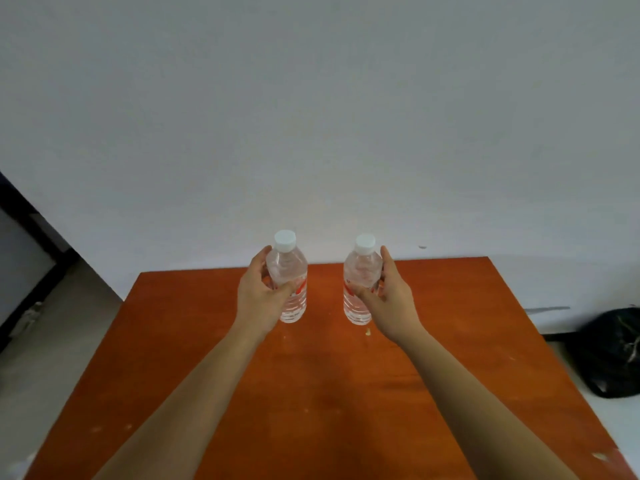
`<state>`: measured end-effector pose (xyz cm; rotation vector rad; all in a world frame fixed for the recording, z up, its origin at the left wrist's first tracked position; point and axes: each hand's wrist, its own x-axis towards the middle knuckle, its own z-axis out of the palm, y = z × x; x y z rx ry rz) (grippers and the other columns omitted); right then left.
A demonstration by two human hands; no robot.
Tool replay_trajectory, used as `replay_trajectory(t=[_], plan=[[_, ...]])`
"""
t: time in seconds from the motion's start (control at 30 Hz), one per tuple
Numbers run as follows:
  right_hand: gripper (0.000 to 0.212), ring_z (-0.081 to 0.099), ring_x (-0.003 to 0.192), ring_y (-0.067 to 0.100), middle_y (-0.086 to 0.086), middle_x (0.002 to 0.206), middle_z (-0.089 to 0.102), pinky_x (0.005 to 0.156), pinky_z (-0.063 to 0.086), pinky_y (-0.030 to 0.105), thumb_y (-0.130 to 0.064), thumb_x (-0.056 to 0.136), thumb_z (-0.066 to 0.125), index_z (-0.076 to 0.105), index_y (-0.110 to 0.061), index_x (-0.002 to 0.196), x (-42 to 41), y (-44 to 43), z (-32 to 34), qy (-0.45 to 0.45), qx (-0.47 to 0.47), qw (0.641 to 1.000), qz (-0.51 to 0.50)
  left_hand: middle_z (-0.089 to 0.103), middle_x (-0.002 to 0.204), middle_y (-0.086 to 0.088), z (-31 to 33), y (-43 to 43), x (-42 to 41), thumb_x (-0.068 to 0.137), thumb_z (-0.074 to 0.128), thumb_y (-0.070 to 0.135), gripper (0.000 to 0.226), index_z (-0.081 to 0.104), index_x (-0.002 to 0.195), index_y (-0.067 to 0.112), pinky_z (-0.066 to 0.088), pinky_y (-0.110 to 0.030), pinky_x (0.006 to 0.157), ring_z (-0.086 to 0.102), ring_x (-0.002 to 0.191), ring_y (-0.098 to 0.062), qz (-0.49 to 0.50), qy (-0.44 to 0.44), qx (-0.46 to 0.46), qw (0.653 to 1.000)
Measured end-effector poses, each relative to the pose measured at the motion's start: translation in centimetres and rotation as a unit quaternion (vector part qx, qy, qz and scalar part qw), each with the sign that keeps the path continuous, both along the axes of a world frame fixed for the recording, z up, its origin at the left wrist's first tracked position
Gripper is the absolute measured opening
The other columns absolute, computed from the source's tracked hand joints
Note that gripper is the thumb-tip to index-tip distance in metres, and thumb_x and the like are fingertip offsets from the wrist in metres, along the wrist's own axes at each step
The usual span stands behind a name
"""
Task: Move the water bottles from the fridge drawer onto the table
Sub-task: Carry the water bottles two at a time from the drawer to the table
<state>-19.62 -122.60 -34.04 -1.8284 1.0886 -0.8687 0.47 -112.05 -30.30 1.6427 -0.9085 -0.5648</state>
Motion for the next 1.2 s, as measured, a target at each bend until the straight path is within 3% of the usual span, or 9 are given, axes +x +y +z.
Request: replay_trajectory(t=[0.07, 0.17, 0.23, 0.4, 0.6, 0.77, 0.93, 1.07, 1.2], plan=[[0.092, 0.050, 0.133, 0.015, -0.005, 0.148, 0.050, 0.104, 0.045, 0.030, -0.042, 0.086, 0.074, 0.021, -0.022, 0.158, 2.7, -1.2, -0.4, 0.017, 0.007, 1.000, -0.012, 0.063, 0.128, 0.006, -0.9, -2.2, 3.4, 0.075, 0.084, 0.020, 0.075, 0.048, 0.141, 0.025, 0.052, -0.037, 0.096, 0.061, 0.113, -0.012, -0.012, 0.005, 0.017, 1.000], [0.071, 0.057, 0.118, 0.002, -0.019, 0.129, 0.058, 0.098, 0.050, 0.025, -0.040, 0.085, 0.076, 0.040, -0.027, 0.145, 5.9, -3.2, -0.7, 0.026, 0.006, 1.000, -0.013, 0.062, 0.127, 0.005, -2.3, -5.1, 7.3, 0.074, 0.085, 0.021, 0.072, 0.049, 0.136, 0.027, 0.053, -0.044, 0.098, 0.061, 0.115, -0.016, -0.020, 0.011, 0.035, 0.999], [0.064, 0.055, 0.111, -0.004, -0.022, 0.123, 0.057, 0.096, 0.052, 0.029, -0.038, 0.083, 0.078, 0.044, -0.033, 0.138, 7.7, -4.8, -1.2, 0.037, 0.000, 0.999, -0.009, 0.061, 0.128, 0.005, -3.3, -6.9, 9.4, 0.073, 0.085, 0.022, 0.067, 0.051, 0.131, 0.031, 0.053, -0.044, 0.098, 0.061, 0.115, -0.017, -0.023, 0.013, 0.041, 0.999], [0.072, 0.050, 0.109, 0.012, -0.006, 0.128, 0.039, 0.093, 0.045, 0.023, -0.038, 0.080, 0.081, 0.042, -0.039, 0.141, 11.7, -9.2, -3.8, 0.072, 0.006, 0.997, -0.013, 0.051, 0.125, 0.004, -6.4, -11.1, 13.3, 0.070, 0.086, 0.025, 0.065, 0.052, 0.122, 0.041, 0.049, -0.033, 0.094, 0.058, 0.112, -0.018, -0.013, -0.012, 0.076, 0.997], [0.071, 0.057, 0.094, 0.008, -0.010, 0.128, 0.048, 0.079, 0.052, 0.023, -0.040, 0.083, 0.077, 0.044, -0.031, 0.146, 15.6, -13.5, -7.3, 0.129, -0.004, 0.992, -0.016, 0.064, 0.124, 0.013, -10.1, -15.0, 16.2, 0.070, 0.088, 0.027, 0.073, 0.053, 0.133, 0.038, 0.052, -0.039, 0.097, 0.063, 0.111, -0.010, -0.001, 0.029, 0.137, 0.990], [0.072, 0.061, 0.108, 0.012, -0.005, 0.134, 0.054, 0.091, 0.055, 0.030, -0.037, 0.081, 0.081, 0.046, -0.032, 0.143, 18.1, -16.4, -10.2, 0.101, 0.038, 0.994, -0.014, 0.063, 0.132, 0.007, -11.9, -18.0, 17.7, 0.071, 0.087, 0.025, 0.078, 0.050, 0.139, 0.035, 0.052, -0.049, 0.099, 0.064, 0.114, -0.017, -0.021, 0.040, 0.154, 0.987], [0.074, 0.060, 0.116, 0.015, -0.003, 0.135, 0.054, 0.096, 0.053, 0.030, -0.033, 0.080, 0.082, 0.045, -0.031, 0.143, 20.7, -18.0, -12.2, 0.060, 0.077, 0.995, 0.003, 0.058, 0.136, 0.003, -13.1, -20.2, 18.5, 0.072, 0.087, 0.024, 0.070, 0.053, 0.133, 0.034, 0.050, -0.047, 0.101, 0.059, 0.121, -0.021, -0.019, 0.024, 0.156, 0.987], [0.071, 0.057, 0.123, 0.017, -0.002, 0.138, 0.051, 0.098, 0.055, 0.040, -0.029, 0.080, 0.084, 0.045, -0.028, 0.140, 22.2, -18.7, -13.5, 0.028, 0.116, 0.992, 0.026, 0.059, 0.137, 0.001, -14.1, -20.9, 18.5, 0.075, 0.085, 0.026, 0.071, 0.050, 0.137, 0.033, 0.052, -0.046, 0.100, 0.060, 0.121, -0.023, -0.014, 0.025, 0.166, 0.986], [0.070, 0.052, 0.130, 0.016, -0.005, 0.143, 0.050, 0.104, 0.051, 0.042, -0.028, 0.085, 0.079, 0.039, -0.026, 0.142, 22.6, -19.3, -13.8, 0.027, 0.136, 0.989, 0.057, 0.060, 0.136, 0.003, -14.5, -21.0, 18.9, 0.080, 0.081, 0.023, 0.069, 0.049, 0.140, 0.030, 0.051, -0.044, 0.100, 0.059, 0.121, -0.019, -0.031, 0.029, 0.166, 0.985]])
